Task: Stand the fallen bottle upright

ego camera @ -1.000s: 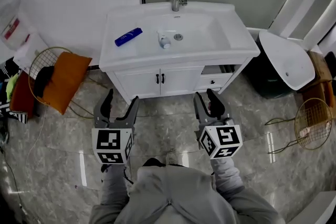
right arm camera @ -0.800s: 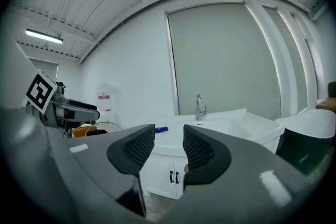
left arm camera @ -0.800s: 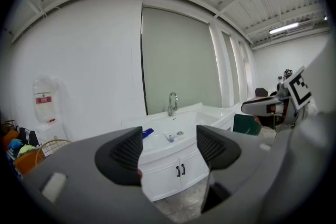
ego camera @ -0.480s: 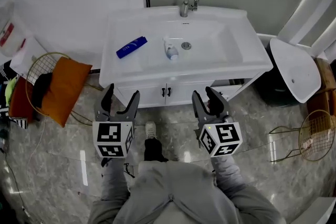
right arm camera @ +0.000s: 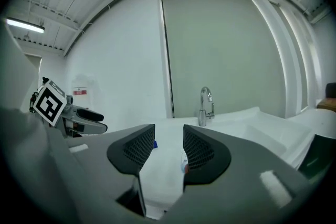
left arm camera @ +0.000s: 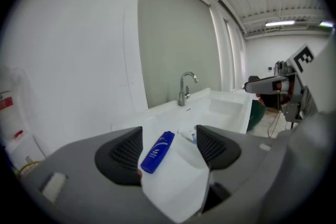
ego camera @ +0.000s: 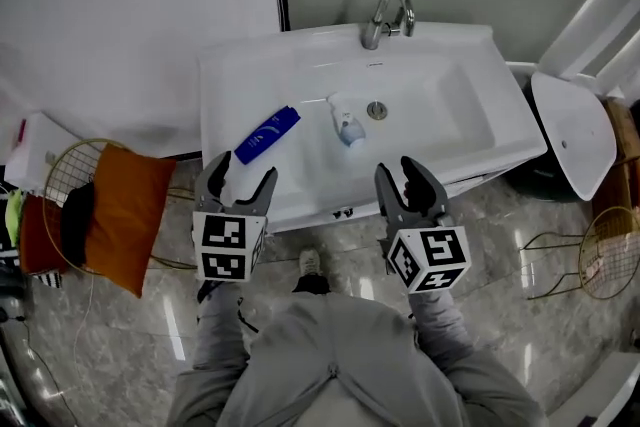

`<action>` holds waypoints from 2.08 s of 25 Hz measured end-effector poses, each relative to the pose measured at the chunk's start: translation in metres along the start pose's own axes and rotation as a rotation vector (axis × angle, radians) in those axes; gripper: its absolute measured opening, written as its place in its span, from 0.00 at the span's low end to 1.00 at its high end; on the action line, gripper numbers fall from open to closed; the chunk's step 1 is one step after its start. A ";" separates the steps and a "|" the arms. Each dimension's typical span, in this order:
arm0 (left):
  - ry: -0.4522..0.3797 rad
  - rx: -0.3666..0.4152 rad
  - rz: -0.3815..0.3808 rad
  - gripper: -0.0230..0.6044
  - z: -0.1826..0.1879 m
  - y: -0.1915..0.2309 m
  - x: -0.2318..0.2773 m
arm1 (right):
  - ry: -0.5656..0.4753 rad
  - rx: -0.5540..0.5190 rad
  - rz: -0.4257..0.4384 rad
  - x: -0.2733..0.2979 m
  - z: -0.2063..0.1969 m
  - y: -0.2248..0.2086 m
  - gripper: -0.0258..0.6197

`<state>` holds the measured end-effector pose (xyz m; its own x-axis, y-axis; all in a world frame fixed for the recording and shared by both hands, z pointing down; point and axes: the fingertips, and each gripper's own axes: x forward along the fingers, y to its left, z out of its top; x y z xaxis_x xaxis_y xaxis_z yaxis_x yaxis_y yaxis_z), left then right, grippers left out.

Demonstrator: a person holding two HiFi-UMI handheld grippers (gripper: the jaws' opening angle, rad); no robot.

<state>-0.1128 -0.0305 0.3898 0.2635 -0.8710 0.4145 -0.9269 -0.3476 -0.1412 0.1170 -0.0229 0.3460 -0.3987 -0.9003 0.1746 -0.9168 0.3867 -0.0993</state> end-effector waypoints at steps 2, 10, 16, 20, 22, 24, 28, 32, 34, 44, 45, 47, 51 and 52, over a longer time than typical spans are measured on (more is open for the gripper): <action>0.039 0.013 -0.041 0.60 -0.003 0.011 0.020 | 0.009 0.003 -0.017 0.019 0.001 0.003 0.28; 0.187 0.151 -0.158 0.60 -0.025 0.029 0.083 | 0.054 0.010 -0.089 0.057 -0.003 -0.005 0.28; 0.322 0.360 -0.233 0.60 -0.048 0.027 0.123 | 0.078 0.024 -0.104 0.073 -0.009 -0.018 0.28; 0.417 0.396 -0.304 0.60 -0.065 0.020 0.146 | 0.092 0.027 -0.086 0.088 -0.012 -0.029 0.28; 0.472 0.403 -0.311 0.60 -0.073 0.022 0.158 | 0.090 0.028 -0.074 0.098 -0.009 -0.036 0.28; 0.531 0.392 -0.326 0.60 -0.081 0.022 0.166 | 0.087 0.030 -0.062 0.107 -0.006 -0.045 0.28; 0.651 0.377 -0.361 0.62 -0.097 0.020 0.178 | 0.093 0.042 -0.039 0.127 -0.004 -0.063 0.28; 0.739 0.382 -0.383 0.64 -0.104 0.018 0.190 | 0.103 0.059 -0.014 0.145 -0.006 -0.078 0.28; 0.782 0.380 -0.414 0.64 -0.106 0.015 0.192 | 0.109 0.069 -0.003 0.153 -0.007 -0.084 0.28; 0.930 0.345 -0.491 0.62 -0.119 0.007 0.196 | 0.145 0.100 0.032 0.176 -0.019 -0.102 0.28; 0.938 0.334 -0.506 0.60 -0.120 0.006 0.196 | 0.147 0.102 0.036 0.178 -0.020 -0.103 0.28; 0.951 0.324 -0.525 0.60 -0.120 0.006 0.198 | 0.149 0.105 0.044 0.181 -0.021 -0.103 0.28; 0.969 0.358 -0.499 0.60 -0.117 0.013 0.204 | 0.152 0.114 0.053 0.185 -0.025 -0.102 0.28; 0.985 0.347 -0.510 0.60 -0.119 0.010 0.203 | 0.153 0.115 0.054 0.185 -0.025 -0.102 0.28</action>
<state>-0.1003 -0.1693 0.5794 0.1222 -0.0086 0.9925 -0.6096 -0.7898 0.0682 0.1356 -0.2241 0.4135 -0.4542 -0.8346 0.3117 -0.8888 0.4006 -0.2227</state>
